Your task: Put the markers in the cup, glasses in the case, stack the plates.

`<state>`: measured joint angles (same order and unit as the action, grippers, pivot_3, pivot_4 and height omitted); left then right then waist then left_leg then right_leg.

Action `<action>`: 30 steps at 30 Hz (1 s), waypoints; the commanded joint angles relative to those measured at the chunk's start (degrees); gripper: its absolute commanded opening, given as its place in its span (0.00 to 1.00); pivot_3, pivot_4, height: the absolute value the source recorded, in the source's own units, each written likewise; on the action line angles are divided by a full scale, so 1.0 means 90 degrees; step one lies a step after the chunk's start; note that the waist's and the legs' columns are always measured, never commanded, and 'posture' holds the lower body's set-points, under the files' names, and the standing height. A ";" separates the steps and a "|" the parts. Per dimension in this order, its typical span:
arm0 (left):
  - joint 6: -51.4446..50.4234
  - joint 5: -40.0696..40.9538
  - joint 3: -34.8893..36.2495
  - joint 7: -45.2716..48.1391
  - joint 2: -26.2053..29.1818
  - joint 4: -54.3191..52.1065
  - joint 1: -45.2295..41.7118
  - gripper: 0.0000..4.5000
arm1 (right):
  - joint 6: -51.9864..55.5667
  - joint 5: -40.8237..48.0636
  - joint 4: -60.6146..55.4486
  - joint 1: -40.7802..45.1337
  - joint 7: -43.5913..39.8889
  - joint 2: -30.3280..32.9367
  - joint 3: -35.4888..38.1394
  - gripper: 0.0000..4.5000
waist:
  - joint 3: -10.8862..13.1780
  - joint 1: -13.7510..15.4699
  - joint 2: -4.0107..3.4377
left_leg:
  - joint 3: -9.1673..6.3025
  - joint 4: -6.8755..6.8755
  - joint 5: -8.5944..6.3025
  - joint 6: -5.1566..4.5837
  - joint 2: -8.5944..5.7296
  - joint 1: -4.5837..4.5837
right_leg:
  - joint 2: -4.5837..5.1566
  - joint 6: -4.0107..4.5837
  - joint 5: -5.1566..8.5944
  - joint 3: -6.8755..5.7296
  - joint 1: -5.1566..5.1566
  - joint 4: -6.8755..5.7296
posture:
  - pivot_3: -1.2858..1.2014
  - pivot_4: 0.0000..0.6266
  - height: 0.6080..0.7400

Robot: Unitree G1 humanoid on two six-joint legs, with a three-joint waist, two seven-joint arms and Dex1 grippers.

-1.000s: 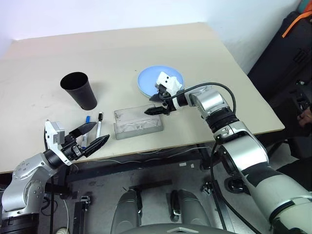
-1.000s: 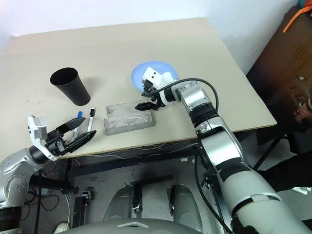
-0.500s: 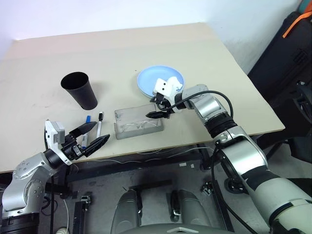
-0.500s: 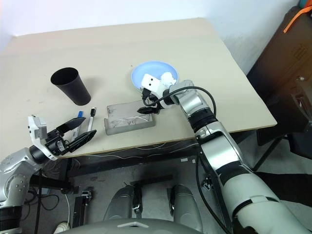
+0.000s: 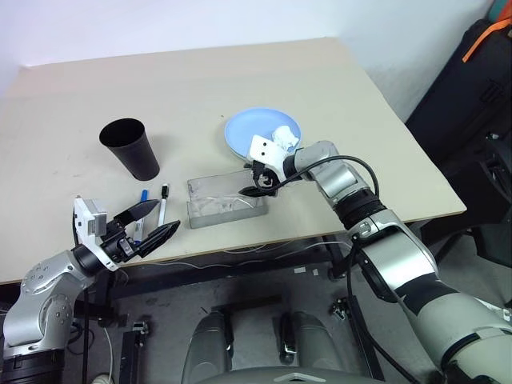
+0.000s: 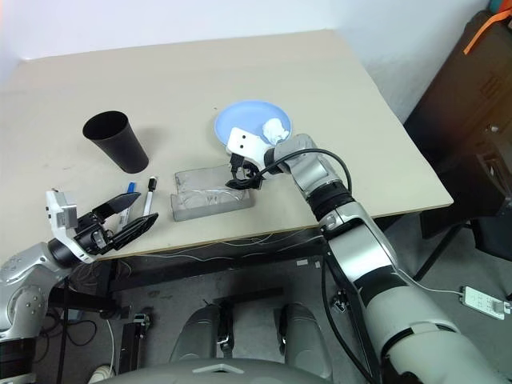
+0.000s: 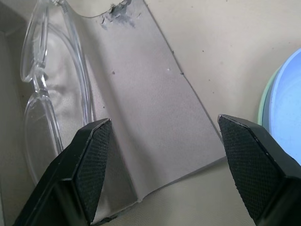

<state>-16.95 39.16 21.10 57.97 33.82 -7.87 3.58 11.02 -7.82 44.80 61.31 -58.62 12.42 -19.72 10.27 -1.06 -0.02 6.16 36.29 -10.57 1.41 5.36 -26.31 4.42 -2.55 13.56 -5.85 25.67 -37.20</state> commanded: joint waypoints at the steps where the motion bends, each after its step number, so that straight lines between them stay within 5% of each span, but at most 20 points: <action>1: 0.0069 0.0020 0.0103 0.0016 0.0109 -0.0113 -0.0045 1.00 | -0.0150 -0.0145 0.0048 0.0176 0.0066 -0.0026 -0.0071 0.85 | 0.0000 -0.0001 0.0000 | 0.0000 0.0000 0.0000 0.0000 0.0000 0.0001 | 0.0000 0.0000 0.0000 0.0000 -0.0001 0.0000 | 0.52 0.24 0.98; 19: 0.0127 -0.0016 0.0070 0.0026 0.0040 -0.0067 -0.0056 1.00 | -0.0166 0.0438 0.0369 0.0785 -0.0269 -0.0110 0.0601 0.85 | 0.0000 0.0004 0.0000 | 0.0001 0.0001 0.0002 0.0002 0.0001 -0.0001 | -0.0002 0.0000 0.0000 0.0000 -0.0002 0.0002 | 0.52 0.24 0.98; 30: 0.0155 -0.0042 0.0079 0.0085 0.0074 0.0070 -0.0158 1.00 | 0.1995 0.1229 0.1391 0.1768 -0.0190 -0.0464 0.1430 0.85 | 0.0000 -0.0010 0.0000 | -0.0001 0.0000 0.0002 0.0002 0.0005 0.0000 | -0.0008 0.0001 -0.0001 0.0001 -0.0001 -0.0001 | 0.52 0.24 0.98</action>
<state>-16.63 38.73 21.09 58.45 33.82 -6.88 2.43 28.78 2.00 56.29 75.04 -60.92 8.80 -8.47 10.27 -1.15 -0.03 6.15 36.29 -10.56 1.43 5.41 -26.30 4.35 -2.54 13.56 -5.84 25.66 -37.20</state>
